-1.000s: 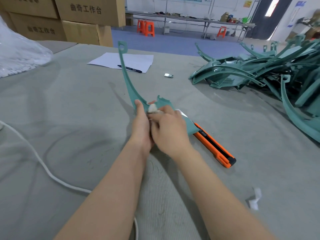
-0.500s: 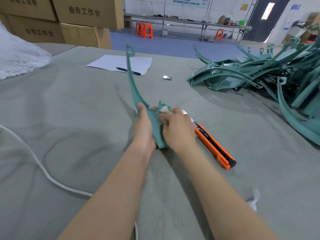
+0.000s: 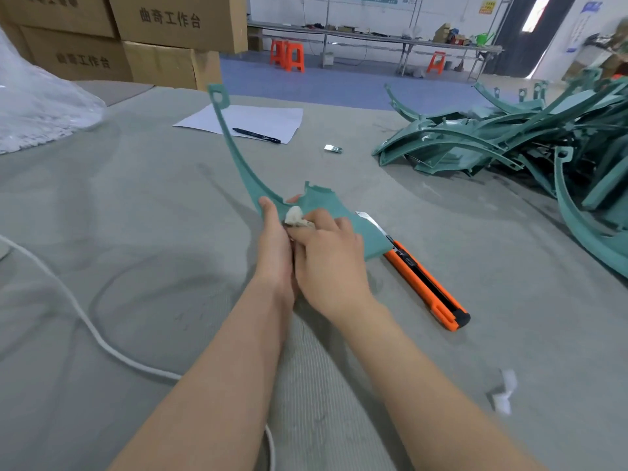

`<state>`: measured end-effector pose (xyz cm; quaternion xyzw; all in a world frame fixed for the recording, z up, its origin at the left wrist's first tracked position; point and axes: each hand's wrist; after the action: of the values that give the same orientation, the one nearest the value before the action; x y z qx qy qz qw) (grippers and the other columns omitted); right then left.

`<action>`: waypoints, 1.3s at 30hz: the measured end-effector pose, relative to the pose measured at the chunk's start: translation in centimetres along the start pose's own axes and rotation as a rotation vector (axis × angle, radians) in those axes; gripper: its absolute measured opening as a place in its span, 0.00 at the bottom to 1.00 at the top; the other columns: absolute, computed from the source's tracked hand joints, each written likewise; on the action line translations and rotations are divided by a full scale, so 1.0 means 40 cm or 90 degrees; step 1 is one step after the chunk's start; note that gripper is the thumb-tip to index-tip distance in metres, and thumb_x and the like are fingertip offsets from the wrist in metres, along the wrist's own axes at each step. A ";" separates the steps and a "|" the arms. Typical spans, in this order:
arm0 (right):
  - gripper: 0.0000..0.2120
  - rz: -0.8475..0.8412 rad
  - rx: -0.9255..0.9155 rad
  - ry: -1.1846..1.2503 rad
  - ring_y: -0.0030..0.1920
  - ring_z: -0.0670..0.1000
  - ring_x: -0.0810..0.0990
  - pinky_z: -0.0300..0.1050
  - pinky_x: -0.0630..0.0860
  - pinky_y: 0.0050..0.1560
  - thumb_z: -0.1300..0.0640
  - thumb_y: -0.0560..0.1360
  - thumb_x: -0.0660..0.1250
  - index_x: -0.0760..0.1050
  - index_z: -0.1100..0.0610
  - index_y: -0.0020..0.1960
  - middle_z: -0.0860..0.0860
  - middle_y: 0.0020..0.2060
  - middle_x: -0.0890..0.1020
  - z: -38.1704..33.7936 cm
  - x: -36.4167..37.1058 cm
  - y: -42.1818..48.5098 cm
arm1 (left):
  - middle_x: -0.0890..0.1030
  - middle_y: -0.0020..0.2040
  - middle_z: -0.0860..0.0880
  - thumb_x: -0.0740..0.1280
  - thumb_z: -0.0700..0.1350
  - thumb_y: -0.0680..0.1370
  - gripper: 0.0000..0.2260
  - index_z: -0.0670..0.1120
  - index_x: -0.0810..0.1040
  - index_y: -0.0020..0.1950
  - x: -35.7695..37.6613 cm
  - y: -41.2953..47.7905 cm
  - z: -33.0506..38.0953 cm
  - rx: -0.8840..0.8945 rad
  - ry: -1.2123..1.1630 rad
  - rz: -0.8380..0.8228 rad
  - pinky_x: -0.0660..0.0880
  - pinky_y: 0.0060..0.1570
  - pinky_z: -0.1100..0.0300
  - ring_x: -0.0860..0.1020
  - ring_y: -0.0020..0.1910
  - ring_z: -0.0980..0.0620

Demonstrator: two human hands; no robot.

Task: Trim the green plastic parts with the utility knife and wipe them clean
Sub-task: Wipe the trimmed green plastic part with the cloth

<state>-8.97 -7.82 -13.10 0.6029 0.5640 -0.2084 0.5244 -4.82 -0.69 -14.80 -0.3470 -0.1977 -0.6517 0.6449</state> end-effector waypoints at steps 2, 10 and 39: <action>0.15 0.001 0.000 -0.010 0.46 0.55 0.65 0.47 0.58 0.44 0.56 0.80 0.57 0.79 0.45 0.60 0.47 0.49 0.72 0.003 0.001 0.004 | 0.80 0.40 0.47 0.48 0.68 0.78 0.28 0.47 0.76 0.50 -0.001 0.000 0.003 0.006 0.000 0.005 0.77 0.46 0.61 0.80 0.41 0.50; 0.16 0.002 0.221 0.038 0.59 0.61 0.72 0.55 0.69 0.61 0.56 0.81 0.58 0.74 0.49 0.66 0.56 0.61 0.73 0.148 -0.037 0.071 | 0.86 0.40 0.50 0.52 0.67 0.78 0.24 0.52 0.78 0.45 0.014 0.019 0.006 0.059 0.063 0.065 0.79 0.31 0.59 0.85 0.37 0.51; 0.03 0.183 0.095 0.169 0.47 0.62 0.73 0.51 0.64 0.41 0.62 0.77 0.62 0.68 0.60 0.45 0.58 0.46 0.74 0.058 -0.017 0.069 | 0.83 0.52 0.43 0.52 0.66 0.79 0.28 0.46 0.80 0.56 0.063 -0.031 0.004 0.049 0.095 0.021 0.79 0.43 0.57 0.83 0.50 0.46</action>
<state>-5.89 -9.63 -12.27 0.7368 0.5191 -0.0912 0.4234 -5.84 -2.22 -12.68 -0.2758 -0.1685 -0.6570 0.6811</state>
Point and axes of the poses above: each hand's wrist, its own y-axis towards the middle knuckle, its own x-axis out of the palm, z = x × y
